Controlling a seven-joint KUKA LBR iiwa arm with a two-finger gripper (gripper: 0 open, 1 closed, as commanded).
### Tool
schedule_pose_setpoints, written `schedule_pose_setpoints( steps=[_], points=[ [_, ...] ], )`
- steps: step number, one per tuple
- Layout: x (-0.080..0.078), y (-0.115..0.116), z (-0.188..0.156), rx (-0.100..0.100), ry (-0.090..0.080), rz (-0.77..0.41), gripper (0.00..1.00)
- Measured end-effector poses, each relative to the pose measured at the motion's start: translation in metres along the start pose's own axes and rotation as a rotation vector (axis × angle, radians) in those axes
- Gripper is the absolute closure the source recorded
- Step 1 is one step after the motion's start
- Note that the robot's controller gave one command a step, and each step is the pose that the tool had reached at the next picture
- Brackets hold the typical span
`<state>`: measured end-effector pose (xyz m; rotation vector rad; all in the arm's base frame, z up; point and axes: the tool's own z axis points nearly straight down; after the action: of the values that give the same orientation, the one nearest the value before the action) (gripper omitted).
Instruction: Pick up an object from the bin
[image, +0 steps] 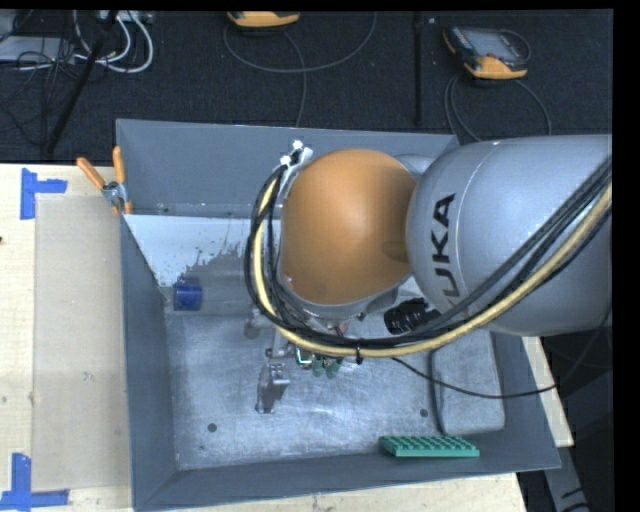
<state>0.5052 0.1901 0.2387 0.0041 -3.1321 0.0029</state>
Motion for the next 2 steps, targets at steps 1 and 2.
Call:
schedule_pose_setpoints(
  steps=[1, 2],
  points=[
    [-0.113, 0.001, 0.167, -0.003, -0.014, -0.308, 0.0],
    [-0.116, -0.085, 0.164, -0.002, -0.018, -0.369, 0.0]
  ],
)
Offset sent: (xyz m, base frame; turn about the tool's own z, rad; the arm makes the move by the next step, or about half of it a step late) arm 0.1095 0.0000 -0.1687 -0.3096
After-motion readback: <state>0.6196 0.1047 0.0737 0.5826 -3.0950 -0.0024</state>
